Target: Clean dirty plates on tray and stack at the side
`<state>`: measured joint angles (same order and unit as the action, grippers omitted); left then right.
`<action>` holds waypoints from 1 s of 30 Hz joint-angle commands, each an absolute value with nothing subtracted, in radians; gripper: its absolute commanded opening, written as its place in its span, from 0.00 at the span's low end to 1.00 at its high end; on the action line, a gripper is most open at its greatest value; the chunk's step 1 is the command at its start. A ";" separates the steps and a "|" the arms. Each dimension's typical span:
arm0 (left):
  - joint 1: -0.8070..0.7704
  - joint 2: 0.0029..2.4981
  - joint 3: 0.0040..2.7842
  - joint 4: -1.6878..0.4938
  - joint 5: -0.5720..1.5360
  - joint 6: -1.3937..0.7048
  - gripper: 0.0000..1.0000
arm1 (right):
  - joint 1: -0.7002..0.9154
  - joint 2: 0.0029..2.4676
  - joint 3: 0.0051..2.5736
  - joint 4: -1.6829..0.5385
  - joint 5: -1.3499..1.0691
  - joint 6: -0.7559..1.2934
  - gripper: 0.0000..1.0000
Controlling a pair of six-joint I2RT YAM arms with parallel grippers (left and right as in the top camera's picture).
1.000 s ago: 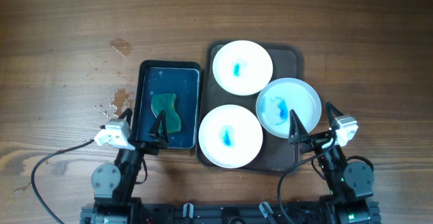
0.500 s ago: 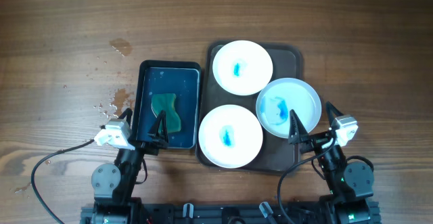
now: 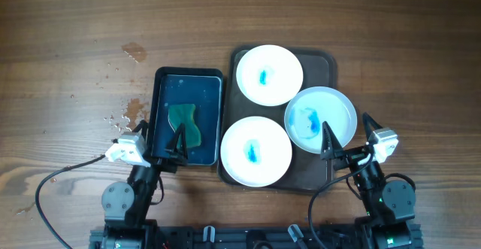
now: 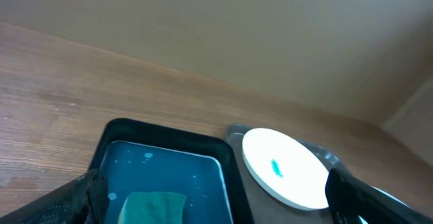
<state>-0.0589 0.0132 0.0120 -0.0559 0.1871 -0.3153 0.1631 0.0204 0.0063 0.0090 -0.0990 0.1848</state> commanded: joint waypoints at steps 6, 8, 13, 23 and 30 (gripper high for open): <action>-0.063 0.008 0.101 -0.044 0.401 -0.325 1.00 | 0.165 0.018 0.064 0.009 -0.321 0.235 1.00; -0.063 0.021 0.212 -0.098 0.400 -0.325 1.00 | 0.165 0.019 0.157 -0.022 -0.342 0.218 1.00; -0.063 0.263 0.573 -0.348 0.400 -0.321 1.00 | 0.165 0.203 0.535 -0.289 -0.355 0.182 1.00; -0.063 0.925 1.144 -0.930 0.440 -0.329 1.00 | 0.165 0.868 1.181 -0.830 -0.500 0.184 1.00; -0.176 1.333 1.091 -1.095 0.143 -0.466 1.00 | 0.229 1.074 1.061 -1.007 -0.495 0.183 0.57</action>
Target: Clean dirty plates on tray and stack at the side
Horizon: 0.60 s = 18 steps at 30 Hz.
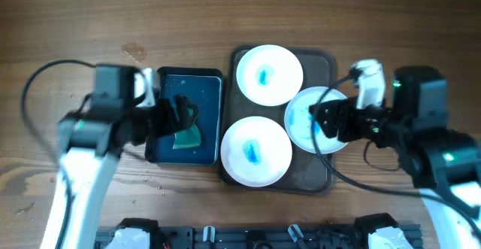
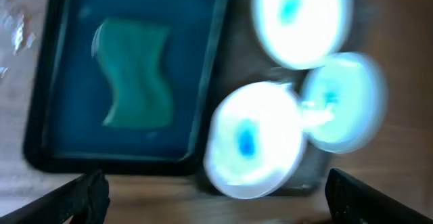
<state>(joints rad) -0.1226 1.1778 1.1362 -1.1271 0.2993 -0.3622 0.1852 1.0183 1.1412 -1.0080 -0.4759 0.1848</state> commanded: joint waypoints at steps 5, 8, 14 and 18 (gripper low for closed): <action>-0.217 1.667 1.044 -0.937 0.049 -0.586 0.72 | 0.315 1.102 0.896 -0.927 -0.415 0.303 0.51; -0.209 1.810 1.044 -0.827 0.035 -0.592 0.34 | 0.315 1.103 0.889 -0.927 -0.399 0.321 0.47; -0.204 1.793 1.105 -0.899 0.054 -0.549 0.23 | 0.315 1.103 0.889 -0.926 -0.383 0.323 0.46; -0.205 1.734 1.109 -0.907 -0.053 -0.524 0.54 | 0.315 1.121 0.888 -0.966 -0.265 0.439 0.46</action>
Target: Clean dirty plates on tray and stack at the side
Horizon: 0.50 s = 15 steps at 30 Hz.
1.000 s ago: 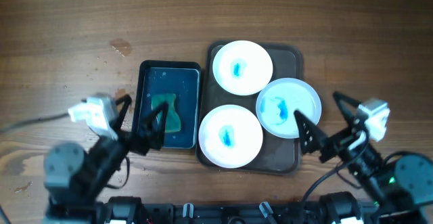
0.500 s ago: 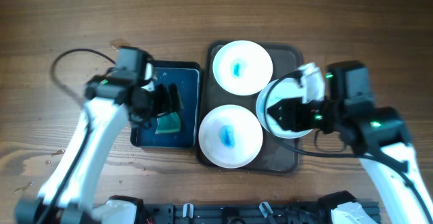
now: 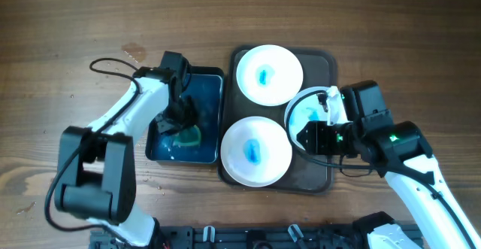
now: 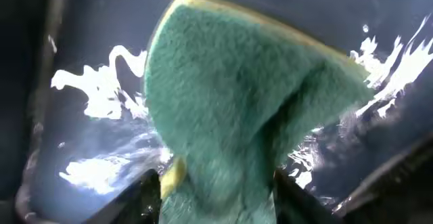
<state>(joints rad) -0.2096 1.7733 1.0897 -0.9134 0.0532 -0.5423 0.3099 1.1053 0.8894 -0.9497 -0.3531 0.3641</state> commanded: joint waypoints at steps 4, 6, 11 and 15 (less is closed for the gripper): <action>-0.215 1.773 1.038 -0.754 -0.073 -0.509 0.29 | 0.315 1.186 0.852 -0.965 -0.295 0.409 0.41; -0.226 1.796 0.982 -0.682 -0.034 -0.508 0.06 | 0.315 1.208 0.810 -0.940 -0.303 0.411 0.37; -0.210 1.730 1.018 -0.792 0.014 -0.501 0.04 | 0.315 1.216 0.698 -0.827 -0.314 0.419 0.36; -0.210 1.545 1.126 -0.950 0.035 -0.447 0.04 | 0.357 1.367 0.652 -0.681 -0.349 0.415 0.36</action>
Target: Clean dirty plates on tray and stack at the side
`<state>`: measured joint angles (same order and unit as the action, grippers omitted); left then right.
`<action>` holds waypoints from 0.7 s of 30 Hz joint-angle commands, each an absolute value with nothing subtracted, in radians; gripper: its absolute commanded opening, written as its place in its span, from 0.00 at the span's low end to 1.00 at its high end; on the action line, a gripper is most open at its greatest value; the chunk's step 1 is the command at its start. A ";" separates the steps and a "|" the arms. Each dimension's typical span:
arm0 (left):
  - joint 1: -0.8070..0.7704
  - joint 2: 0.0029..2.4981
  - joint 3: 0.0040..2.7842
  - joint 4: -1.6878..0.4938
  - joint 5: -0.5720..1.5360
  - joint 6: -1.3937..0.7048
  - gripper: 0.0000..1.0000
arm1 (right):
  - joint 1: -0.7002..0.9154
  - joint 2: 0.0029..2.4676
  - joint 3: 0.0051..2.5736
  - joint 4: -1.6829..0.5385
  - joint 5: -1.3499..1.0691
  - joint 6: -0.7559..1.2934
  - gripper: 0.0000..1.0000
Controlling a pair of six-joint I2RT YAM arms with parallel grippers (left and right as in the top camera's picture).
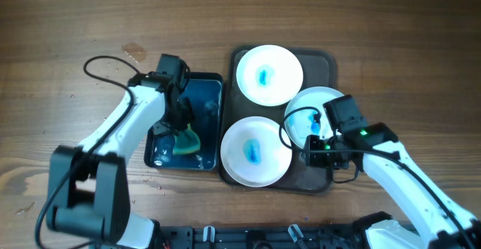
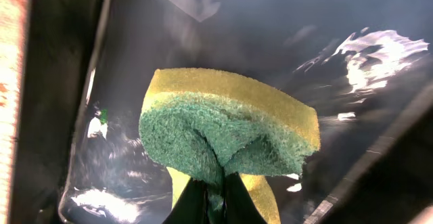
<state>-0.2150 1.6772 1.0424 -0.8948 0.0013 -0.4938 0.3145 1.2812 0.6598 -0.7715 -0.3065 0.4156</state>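
Three white plates with blue smears lie on the brown tray (image 1: pixel 331 59): one at the back (image 1: pixel 269 74), one at the front (image 1: pixel 255 150), one on the right (image 1: pixel 314 107). My left gripper (image 2: pixel 215 198) (image 1: pixel 182 127) is down in the black water tray (image 1: pixel 188 75), shut on the green and yellow sponge (image 2: pixel 226 132) (image 1: pixel 186 141), which is folded between the fingers. My right gripper (image 1: pixel 317 139) sits at the right plate's front edge. Whether its jaws are open or shut does not show.
Water drops and a wet patch (image 1: pixel 134 51) lie on the wooden table left of the water tray. The water tray stands right beside the brown tray's left edge. Both arms reach in from the front, with cables looping behind them.
My left gripper, which stood open around the sponge in the water, is now shut on it and has it folded. My right gripper has shifted toward the right plate's front edge.
Both arms were parked at the table's front edge and the sponge lay flat in the water tray. Then the left arm was over the water tray and the right over the right plate. Then the left fingers straddled the sponge, and now they pinch it.
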 commanded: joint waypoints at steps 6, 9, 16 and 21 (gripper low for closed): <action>-0.214 1.376 1.147 -1.019 0.114 -0.418 0.04 | 0.445 1.541 0.652 -0.441 -0.243 0.477 0.24; -0.230 1.372 1.147 -1.021 0.218 -0.397 0.04 | 0.445 1.558 0.653 -0.426 -0.134 0.531 0.09; -0.464 1.478 1.143 -0.835 0.217 -0.487 0.04 | 0.445 1.558 0.655 -0.376 -0.051 0.606 0.04; -0.628 1.765 1.143 -0.645 0.298 -0.593 0.04 | 0.445 1.558 0.655 -0.376 -0.051 0.606 0.04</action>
